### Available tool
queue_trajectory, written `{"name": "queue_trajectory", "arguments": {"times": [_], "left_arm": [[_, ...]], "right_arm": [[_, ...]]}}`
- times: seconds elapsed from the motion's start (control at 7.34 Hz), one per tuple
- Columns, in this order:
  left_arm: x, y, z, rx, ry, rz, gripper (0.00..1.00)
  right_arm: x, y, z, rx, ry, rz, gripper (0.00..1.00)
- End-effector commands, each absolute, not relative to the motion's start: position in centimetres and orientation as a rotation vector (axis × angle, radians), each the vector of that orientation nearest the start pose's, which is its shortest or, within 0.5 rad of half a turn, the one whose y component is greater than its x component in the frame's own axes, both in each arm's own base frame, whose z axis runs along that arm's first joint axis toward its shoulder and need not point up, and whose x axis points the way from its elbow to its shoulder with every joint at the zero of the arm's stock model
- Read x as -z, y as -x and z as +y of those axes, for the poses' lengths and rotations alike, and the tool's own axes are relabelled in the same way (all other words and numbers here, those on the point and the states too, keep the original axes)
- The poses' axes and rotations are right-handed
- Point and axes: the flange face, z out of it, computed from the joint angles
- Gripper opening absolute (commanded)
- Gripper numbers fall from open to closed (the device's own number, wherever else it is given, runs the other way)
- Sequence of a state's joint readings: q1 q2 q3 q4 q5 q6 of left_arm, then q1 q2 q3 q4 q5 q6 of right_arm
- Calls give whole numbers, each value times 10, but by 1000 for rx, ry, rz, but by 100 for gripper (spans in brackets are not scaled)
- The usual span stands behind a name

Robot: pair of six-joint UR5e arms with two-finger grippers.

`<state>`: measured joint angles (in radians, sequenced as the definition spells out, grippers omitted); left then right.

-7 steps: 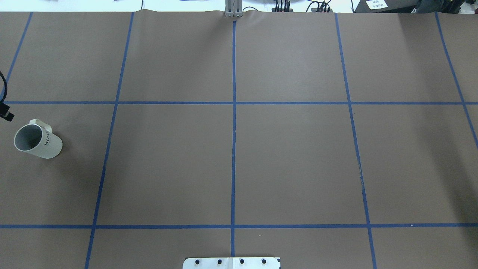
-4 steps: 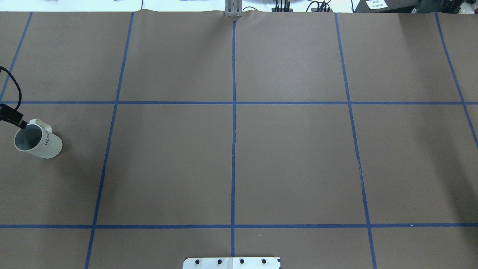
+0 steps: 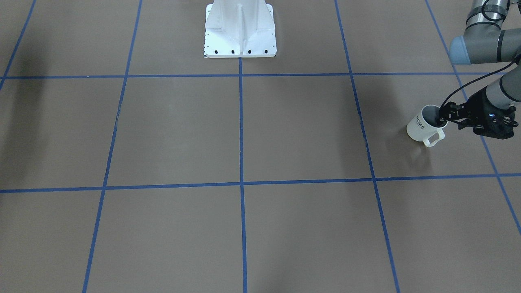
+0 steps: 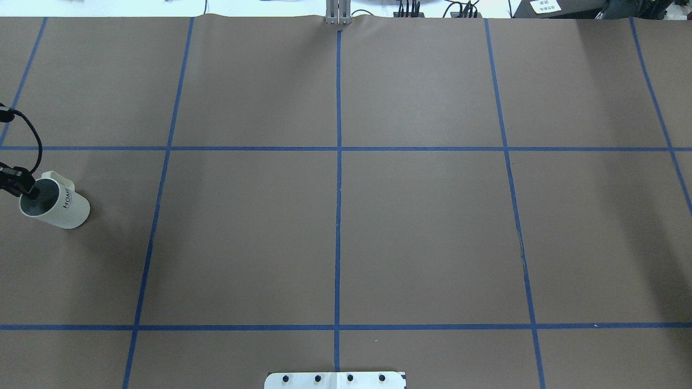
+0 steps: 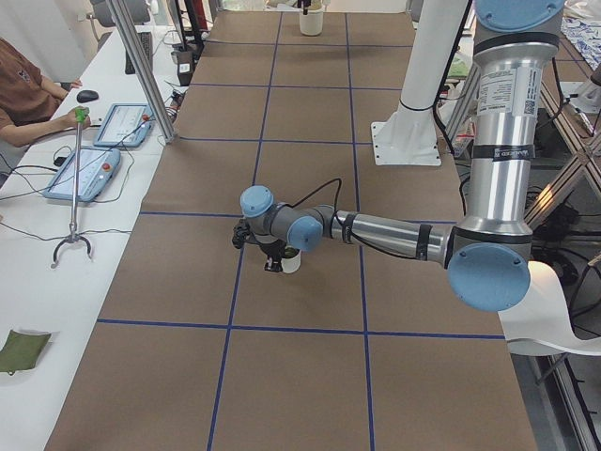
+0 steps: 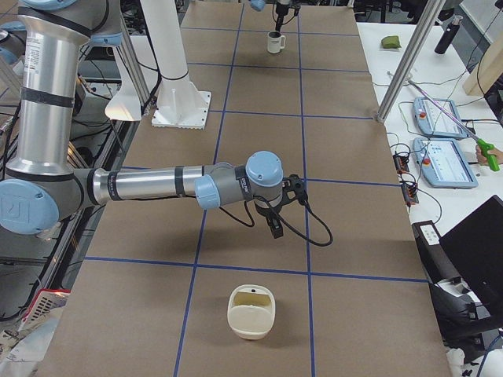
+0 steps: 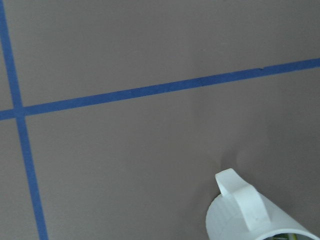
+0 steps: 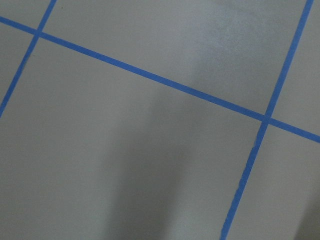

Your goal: Left arm hands cup to right arm to dump lemon

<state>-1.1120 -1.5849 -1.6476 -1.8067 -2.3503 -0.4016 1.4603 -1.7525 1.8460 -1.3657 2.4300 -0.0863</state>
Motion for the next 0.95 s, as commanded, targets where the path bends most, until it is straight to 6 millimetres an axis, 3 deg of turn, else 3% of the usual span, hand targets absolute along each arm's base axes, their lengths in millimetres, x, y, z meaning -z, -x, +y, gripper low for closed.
{"name": "queue_trajectory", "arguments": {"times": [0.0, 0.27, 0.54, 0.82], "left_arm": [[-568, -174, -491, -85, 66, 846, 0], [-527, -188, -504, -1, 147, 957, 0], [-451, -218, -542, 129, 183, 986, 0], [-351, -276, -558, 226, 248, 1027, 0]], "right_arm": [[-577, -10, -432, 328, -305, -861, 100], [-575, -9, -434, 323, -307, -862, 100], [-567, -5, -439, 334, -318, -865, 100], [-532, 23, -463, 412, -351, -938, 100]]}}
